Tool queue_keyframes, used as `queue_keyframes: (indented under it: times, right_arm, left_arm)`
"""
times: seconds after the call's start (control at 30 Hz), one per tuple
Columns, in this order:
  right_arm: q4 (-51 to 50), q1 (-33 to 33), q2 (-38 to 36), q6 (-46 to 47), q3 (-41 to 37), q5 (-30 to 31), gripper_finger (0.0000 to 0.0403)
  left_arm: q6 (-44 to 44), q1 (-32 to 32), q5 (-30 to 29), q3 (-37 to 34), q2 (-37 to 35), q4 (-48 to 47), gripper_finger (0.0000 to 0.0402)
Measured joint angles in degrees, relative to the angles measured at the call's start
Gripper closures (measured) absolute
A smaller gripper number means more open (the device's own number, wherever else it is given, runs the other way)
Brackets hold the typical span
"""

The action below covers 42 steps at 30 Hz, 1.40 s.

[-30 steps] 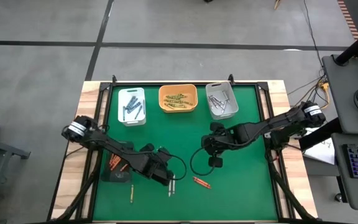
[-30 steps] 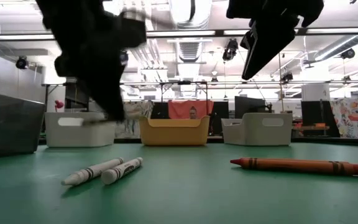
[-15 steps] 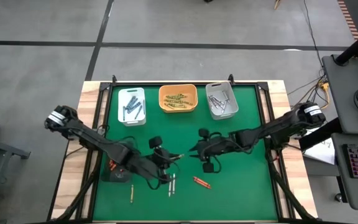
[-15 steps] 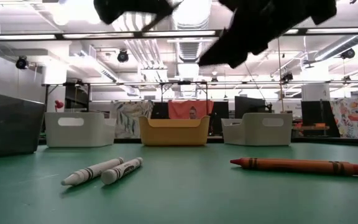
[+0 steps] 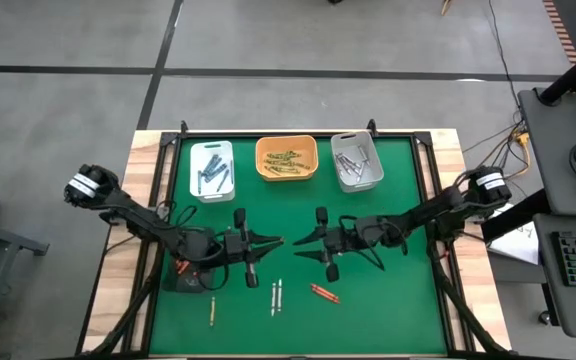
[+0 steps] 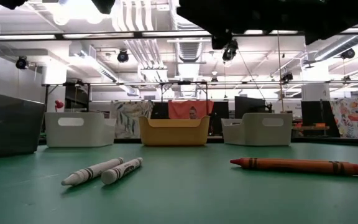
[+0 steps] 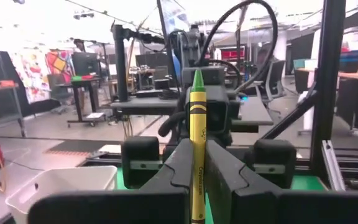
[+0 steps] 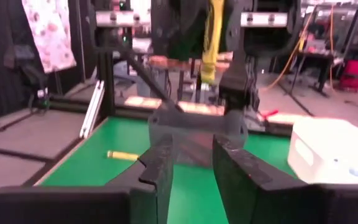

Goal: Sort crayons
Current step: Put the green crayon into the yellow bin

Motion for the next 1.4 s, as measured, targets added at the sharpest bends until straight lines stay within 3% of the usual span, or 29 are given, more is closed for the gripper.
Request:
queue_keyframes:
  times: [0.73, 0.9, 1.07, 1.17, 1.4]
  right_arm:
    - [-2.0, -1.6, 1.5, -3.2, 9.8, -0.3, 0.0293]
    - [-7.5, -1.9, 1.6, -6.0, 12.4, 0.3, 0.0294]
    - [-9.6, -2.0, 1.6, -7.4, 14.1, 0.6, 0.0333]
    - [-9.7, -2.1, 1.6, -8.0, 14.2, 0.7, 0.0379]
    - [-16.5, -3.6, 1.5, -5.8, 15.2, 0.7, 0.0387]
  left_arm:
    - [2.0, 1.8, 0.1, 1.4, 1.0, 1.8, 0.0402]
    - [2.0, 2.1, 0.1, 1.4, 1.0, 2.0, 0.0402]
    - [1.9, 2.1, 0.1, 1.4, 1.0, 2.2, 0.0401]
    - [1.5, 2.0, 0.5, 1.4, 1.0, 2.7, 0.0387]
    - [2.0, 2.0, 0.0, 1.3, -0.5, 2.6, 0.0309]
